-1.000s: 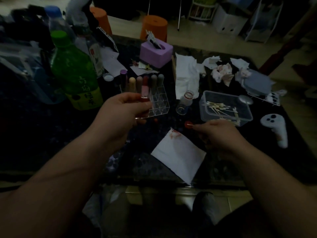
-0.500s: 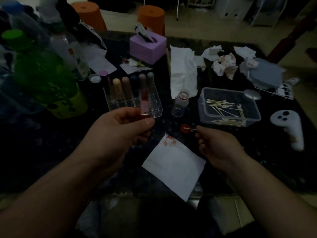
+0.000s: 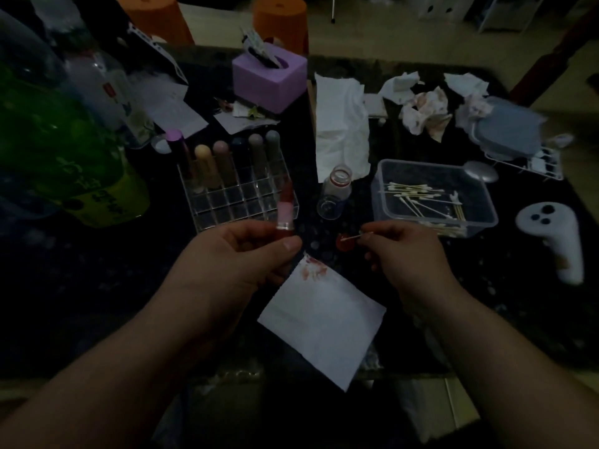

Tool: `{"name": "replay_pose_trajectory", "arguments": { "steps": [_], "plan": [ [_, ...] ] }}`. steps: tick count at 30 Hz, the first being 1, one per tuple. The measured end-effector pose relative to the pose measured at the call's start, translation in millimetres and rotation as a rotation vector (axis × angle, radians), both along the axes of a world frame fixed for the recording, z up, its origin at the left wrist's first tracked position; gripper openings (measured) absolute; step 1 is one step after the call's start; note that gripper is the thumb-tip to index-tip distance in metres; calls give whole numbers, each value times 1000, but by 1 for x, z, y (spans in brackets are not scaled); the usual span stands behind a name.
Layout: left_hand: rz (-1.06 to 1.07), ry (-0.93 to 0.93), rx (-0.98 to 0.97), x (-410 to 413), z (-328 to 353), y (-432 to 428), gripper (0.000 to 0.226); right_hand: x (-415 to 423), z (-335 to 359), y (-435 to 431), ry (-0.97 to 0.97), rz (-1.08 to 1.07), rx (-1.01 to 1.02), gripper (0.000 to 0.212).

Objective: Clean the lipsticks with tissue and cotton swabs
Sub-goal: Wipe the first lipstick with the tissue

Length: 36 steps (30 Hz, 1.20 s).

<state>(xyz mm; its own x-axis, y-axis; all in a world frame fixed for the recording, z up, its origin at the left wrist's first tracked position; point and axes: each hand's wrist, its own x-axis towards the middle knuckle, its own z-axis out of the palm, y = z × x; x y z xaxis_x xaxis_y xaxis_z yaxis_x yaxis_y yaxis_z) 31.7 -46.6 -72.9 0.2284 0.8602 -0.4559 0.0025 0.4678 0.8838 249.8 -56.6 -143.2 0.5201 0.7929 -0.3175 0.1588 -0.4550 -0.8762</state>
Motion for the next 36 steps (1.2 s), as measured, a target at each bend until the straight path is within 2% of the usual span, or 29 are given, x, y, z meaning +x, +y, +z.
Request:
{"name": "replay_pose_trajectory", "arguments": {
  "steps": [6,12,16,22,30,36],
  "plan": [
    [9,-29,-29,-3,2,-4,32,0,1,-1,-147,100,40,10],
    [-5,6,-22,-9,1,-5,28,2,8,-4,-448,237,84,7],
    [-5,32,-15,-7,-3,-5,33,-3,5,-4,-530,292,85,7],
    [-16,6,-38,-5,-3,-6,10,-13,4,3,-452,307,136,5],
    [-6,-1,-33,-6,-1,-6,12,-18,-8,15,-399,289,177,9],
    [-12,23,-19,-14,-1,-5,10,-17,-8,15,-528,323,169,10]
  ]
}}
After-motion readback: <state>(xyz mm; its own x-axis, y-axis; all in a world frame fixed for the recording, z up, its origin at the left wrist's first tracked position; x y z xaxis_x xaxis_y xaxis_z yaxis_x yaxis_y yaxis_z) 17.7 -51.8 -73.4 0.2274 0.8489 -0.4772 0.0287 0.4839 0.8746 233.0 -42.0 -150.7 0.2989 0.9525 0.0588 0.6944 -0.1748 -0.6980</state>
